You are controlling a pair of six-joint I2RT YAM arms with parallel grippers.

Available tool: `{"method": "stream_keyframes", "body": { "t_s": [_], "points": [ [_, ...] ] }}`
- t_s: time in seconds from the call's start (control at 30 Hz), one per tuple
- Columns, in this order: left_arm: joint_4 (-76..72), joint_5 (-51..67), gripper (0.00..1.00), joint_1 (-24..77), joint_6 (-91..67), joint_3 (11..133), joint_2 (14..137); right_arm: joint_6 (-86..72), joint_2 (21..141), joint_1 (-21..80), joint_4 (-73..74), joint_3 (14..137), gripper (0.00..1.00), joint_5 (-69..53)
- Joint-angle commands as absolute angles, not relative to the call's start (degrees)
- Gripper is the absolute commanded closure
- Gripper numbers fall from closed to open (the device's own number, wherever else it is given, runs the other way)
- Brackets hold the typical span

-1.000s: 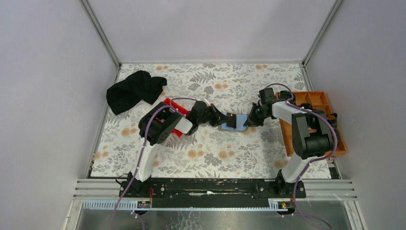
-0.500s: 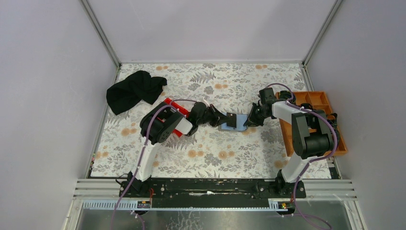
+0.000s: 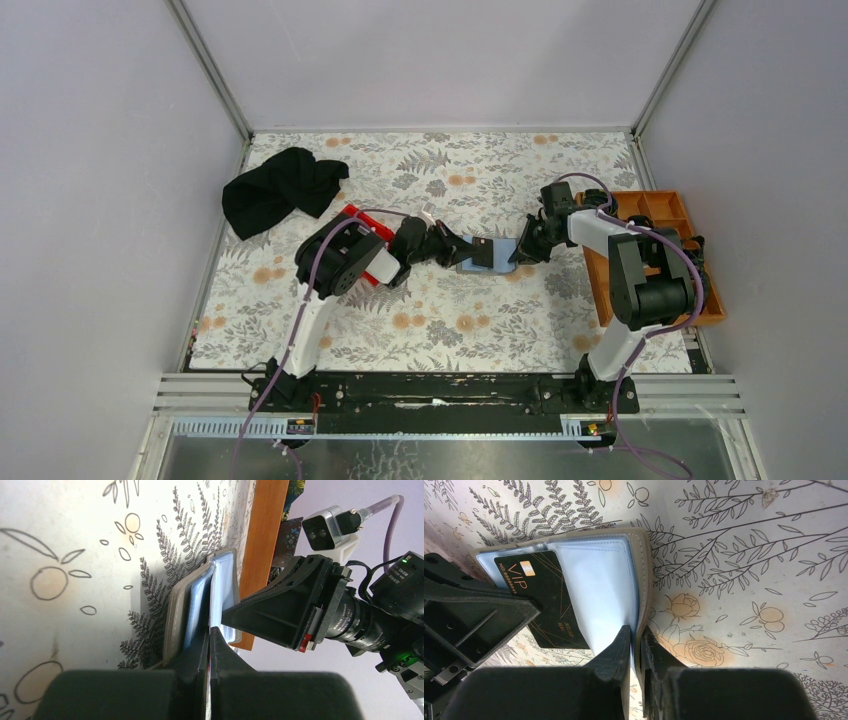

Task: Put the credit cards into the card holder
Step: Insert the credit card into the card holder.

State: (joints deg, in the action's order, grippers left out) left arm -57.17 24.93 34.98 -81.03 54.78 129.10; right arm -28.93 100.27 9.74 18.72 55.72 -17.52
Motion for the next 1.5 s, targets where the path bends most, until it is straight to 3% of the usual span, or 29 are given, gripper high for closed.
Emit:
{"method": "stream_keyframes", "body": {
  "t_s": [0.0, 1.47],
  "points": [
    [-60.53, 27.73, 1.0, 34.71, -82.35, 54.19, 131.01, -26.85, 103.01, 10.09, 21.31, 55.89, 0.92, -12.57],
    [-59.84, 28.88, 1.0, 34.81, -83.05, 58.44, 134.26, -26.34, 103.8, 10.19, 21.97, 55.94, 0.91, -12.06]
  ]
}}
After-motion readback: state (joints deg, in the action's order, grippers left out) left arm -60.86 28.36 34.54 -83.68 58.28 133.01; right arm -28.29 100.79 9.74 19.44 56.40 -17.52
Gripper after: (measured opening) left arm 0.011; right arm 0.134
